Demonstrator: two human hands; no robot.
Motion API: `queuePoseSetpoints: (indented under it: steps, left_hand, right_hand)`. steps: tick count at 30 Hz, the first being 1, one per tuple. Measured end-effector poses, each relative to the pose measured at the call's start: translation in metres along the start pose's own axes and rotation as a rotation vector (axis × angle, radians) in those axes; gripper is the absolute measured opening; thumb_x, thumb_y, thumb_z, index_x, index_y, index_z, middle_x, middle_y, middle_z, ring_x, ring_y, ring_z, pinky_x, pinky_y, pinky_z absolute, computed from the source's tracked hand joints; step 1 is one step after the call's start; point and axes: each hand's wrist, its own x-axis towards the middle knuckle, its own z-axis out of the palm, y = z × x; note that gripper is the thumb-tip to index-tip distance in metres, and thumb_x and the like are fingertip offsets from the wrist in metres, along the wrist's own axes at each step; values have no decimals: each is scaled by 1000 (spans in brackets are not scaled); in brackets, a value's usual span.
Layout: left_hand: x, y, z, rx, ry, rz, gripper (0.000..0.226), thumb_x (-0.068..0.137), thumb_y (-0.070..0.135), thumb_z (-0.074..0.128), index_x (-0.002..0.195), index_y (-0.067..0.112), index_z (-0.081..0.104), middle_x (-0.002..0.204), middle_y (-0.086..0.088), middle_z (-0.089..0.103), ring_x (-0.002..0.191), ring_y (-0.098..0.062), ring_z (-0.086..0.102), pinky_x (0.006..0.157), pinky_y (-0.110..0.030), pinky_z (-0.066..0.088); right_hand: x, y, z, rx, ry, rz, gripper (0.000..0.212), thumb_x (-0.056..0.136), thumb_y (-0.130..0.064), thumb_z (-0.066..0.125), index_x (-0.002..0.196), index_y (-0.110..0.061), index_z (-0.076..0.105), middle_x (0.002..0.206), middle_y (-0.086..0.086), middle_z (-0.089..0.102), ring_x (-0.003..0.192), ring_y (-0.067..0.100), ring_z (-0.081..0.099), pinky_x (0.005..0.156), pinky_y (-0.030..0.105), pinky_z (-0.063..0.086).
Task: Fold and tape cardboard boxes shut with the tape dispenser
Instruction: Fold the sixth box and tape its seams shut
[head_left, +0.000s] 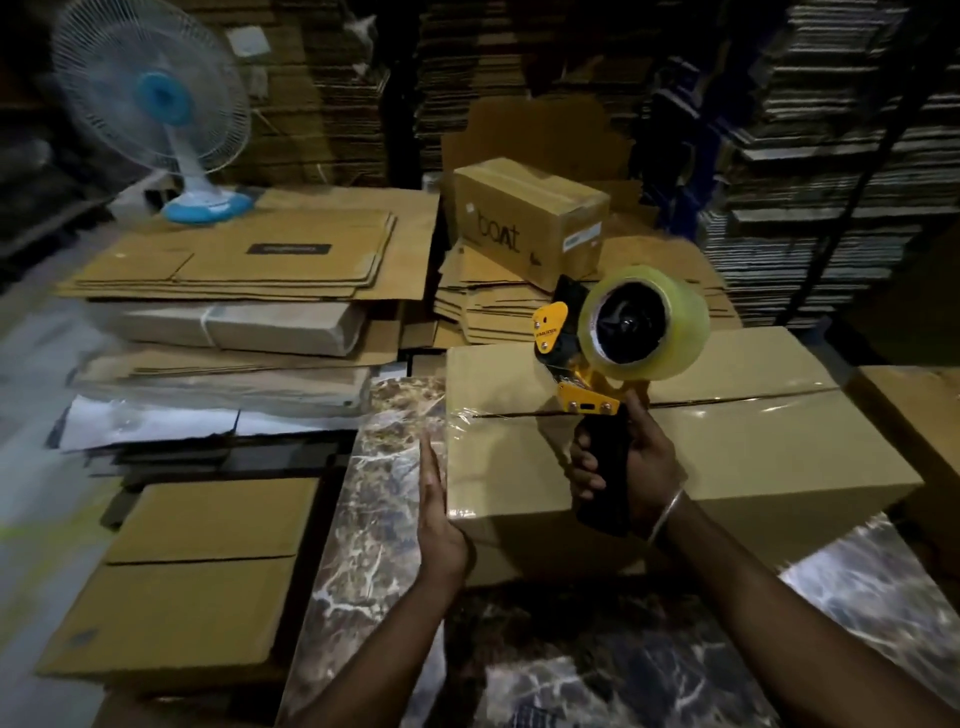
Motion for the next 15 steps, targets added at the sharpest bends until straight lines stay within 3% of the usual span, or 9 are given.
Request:
queuePoseSetpoints:
  steps: [3, 5, 7, 10, 13, 15]
  left_hand:
    - [6, 1, -8, 24, -120, -139, 48, 110, 30, 20, 157, 35, 10, 156, 17, 25, 141, -5, 37, 96, -7, 40]
    - [12, -1, -13, 94, -173, -174, 51, 106, 40, 19, 156, 39, 8, 152, 26, 23, 139, -2, 37, 99, -8, 37]
    - [16, -6, -19, 194, -163, -219, 62, 99, 55, 17, 158, 37, 7, 154, 22, 23, 141, -5, 33, 109, -17, 32]
    - [22, -12, -26, 329, -16, -229, 82, 92, 73, 24, 158, 24, 25, 159, 0, 33, 145, -19, 34, 120, -38, 27]
    - [32, 9, -21, 291, 167, -161, 59, 105, 51, 25, 152, 20, 42, 155, 0, 41, 144, -18, 35, 111, -27, 26]
    - [42, 35, -12, 246, 118, -117, 53, 106, 47, 27, 152, 24, 40, 157, 1, 37, 144, -18, 33, 109, -31, 26]
  right_hand:
    - [0, -1, 0, -16, 0, 2, 77, 54, -79, 76, 72, -8, 54, 62, 5, 39, 44, 16, 37, 47, 25, 36]
    - [0, -1, 1, -26, -7, 5, 77, 54, -80, 76, 72, -8, 54, 61, 5, 39, 43, 15, 38, 46, 25, 36]
    - [0, 0, 3, -41, -10, 9, 78, 54, -80, 76, 73, -7, 53, 62, 5, 39, 43, 15, 37, 46, 25, 36]
    - [-1, 0, 3, -56, 5, 31, 80, 51, -80, 78, 73, -7, 53, 62, 6, 40, 43, 16, 37, 46, 25, 36]
    - [-2, 1, 1, -63, 15, 33, 80, 50, -80, 78, 72, -7, 54, 62, 6, 39, 44, 17, 37, 46, 26, 37]
    - [-3, 0, 2, -56, 13, 27, 80, 49, -79, 79, 72, -7, 55, 62, 6, 39, 44, 17, 37, 46, 26, 38]
